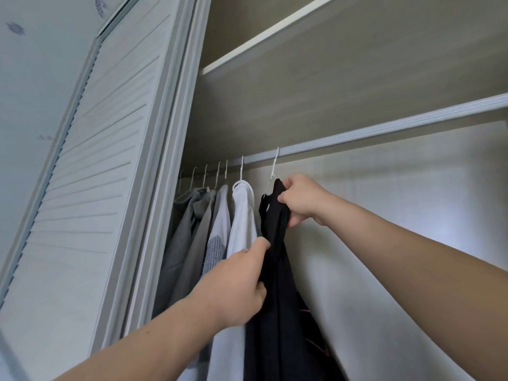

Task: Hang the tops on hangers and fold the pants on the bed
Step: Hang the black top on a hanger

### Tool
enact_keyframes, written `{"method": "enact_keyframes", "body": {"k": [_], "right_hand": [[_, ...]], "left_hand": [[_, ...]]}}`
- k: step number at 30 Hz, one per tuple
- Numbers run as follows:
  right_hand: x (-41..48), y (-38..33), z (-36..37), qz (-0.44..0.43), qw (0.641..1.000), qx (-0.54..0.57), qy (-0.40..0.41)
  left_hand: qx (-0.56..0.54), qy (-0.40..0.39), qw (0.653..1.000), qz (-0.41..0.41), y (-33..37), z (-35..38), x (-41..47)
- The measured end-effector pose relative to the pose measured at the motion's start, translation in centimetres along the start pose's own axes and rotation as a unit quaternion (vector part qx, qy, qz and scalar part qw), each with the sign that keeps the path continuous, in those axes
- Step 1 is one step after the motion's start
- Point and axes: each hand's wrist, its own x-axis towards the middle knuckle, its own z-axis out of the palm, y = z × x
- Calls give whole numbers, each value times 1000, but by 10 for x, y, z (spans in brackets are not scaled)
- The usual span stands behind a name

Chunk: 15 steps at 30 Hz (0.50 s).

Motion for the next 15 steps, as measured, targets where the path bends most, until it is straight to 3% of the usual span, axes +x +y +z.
{"method": "enact_keyframes", "body": {"k": [15], "right_hand": [[55,6,50,-3,998,40,-39]], "left_hand": [[27,3,996,-79,-28,-26,-13]]}}
